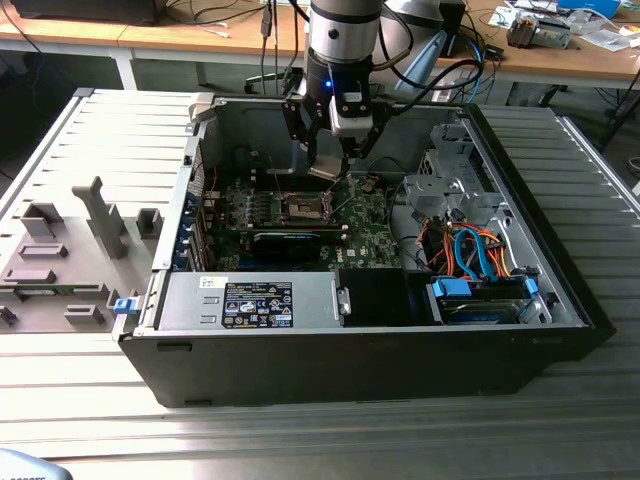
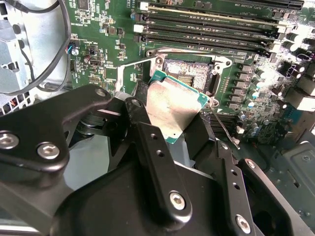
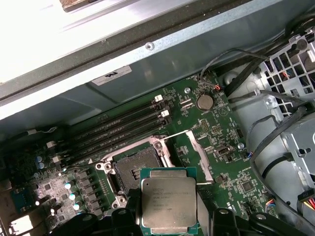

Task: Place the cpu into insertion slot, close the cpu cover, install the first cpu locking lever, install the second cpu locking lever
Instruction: 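Place the cpu into insertion slot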

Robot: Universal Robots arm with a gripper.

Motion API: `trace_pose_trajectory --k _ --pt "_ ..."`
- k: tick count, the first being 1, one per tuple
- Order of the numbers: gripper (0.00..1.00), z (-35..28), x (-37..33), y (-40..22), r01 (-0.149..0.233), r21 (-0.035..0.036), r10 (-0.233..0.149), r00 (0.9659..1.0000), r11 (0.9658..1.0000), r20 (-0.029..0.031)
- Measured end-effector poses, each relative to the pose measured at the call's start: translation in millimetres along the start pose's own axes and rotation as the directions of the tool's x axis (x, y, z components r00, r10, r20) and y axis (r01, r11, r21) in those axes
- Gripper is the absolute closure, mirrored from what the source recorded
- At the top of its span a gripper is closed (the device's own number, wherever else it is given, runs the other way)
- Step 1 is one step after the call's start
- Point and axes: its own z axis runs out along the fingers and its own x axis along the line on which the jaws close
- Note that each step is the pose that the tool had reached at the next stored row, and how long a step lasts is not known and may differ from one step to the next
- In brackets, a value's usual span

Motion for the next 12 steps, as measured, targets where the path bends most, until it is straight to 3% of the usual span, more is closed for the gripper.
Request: trace_pose_trajectory --k 12 --pt "0.46 0.0 0.2 0.4 -0.012 0.0052 0.012 0.9999 0.9999 0.0027"
